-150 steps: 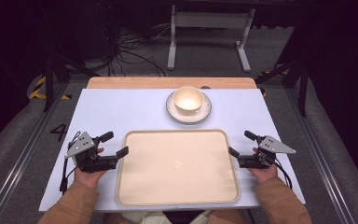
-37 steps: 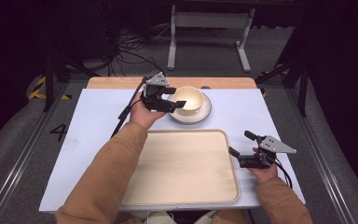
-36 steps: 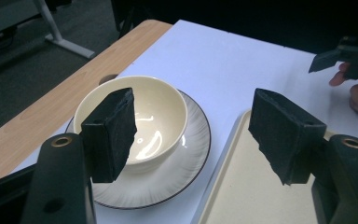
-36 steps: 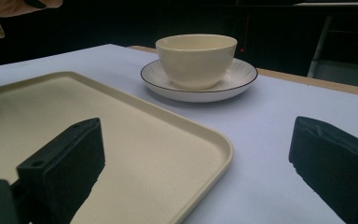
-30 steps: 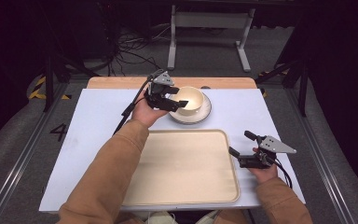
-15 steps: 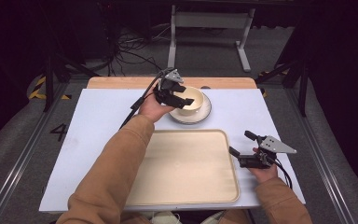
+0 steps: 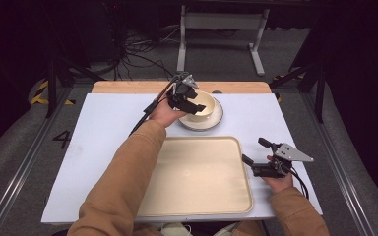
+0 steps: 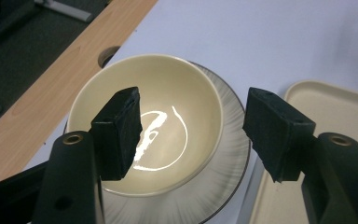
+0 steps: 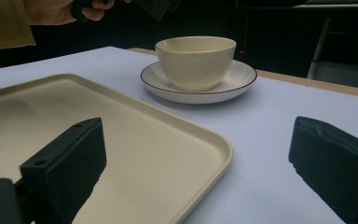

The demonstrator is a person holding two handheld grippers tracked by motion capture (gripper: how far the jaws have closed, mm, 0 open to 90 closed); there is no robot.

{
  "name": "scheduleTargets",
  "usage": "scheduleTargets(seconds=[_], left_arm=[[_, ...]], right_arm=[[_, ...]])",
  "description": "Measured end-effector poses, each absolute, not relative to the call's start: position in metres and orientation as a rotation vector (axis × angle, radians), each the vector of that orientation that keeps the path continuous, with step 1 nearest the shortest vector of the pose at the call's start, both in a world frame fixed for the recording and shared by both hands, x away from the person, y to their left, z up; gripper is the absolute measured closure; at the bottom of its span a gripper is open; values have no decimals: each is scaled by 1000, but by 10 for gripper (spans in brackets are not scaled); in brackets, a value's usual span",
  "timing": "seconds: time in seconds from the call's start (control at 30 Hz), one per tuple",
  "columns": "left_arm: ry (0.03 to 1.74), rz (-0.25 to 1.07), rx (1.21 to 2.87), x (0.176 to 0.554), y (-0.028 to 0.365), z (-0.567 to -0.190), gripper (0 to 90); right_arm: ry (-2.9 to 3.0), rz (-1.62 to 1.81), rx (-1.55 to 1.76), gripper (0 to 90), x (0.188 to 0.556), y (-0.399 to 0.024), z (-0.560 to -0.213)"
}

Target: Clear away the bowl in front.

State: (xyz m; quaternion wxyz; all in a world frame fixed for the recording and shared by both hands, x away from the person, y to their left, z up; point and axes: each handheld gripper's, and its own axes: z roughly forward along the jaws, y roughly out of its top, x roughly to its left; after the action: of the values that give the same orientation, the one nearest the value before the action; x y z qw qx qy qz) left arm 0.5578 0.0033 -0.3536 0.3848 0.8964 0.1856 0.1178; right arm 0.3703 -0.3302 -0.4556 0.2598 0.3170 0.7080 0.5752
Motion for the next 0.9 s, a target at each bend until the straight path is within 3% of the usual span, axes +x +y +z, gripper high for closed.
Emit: scheduleTargets(seconds=[0.3, 0.63, 0.9], left_arm=[[513, 225, 2304, 563, -5, -369, 343], [546, 171, 2339, 567, -9, -380, 438], [537, 172, 2380, 570, -12, -389, 438]], right_arm=[[1918, 1560, 858, 42, 370, -330, -456], [1918, 1560, 857, 42, 370, -330, -456], [1917, 1559, 857, 43, 370, -330, -456]])
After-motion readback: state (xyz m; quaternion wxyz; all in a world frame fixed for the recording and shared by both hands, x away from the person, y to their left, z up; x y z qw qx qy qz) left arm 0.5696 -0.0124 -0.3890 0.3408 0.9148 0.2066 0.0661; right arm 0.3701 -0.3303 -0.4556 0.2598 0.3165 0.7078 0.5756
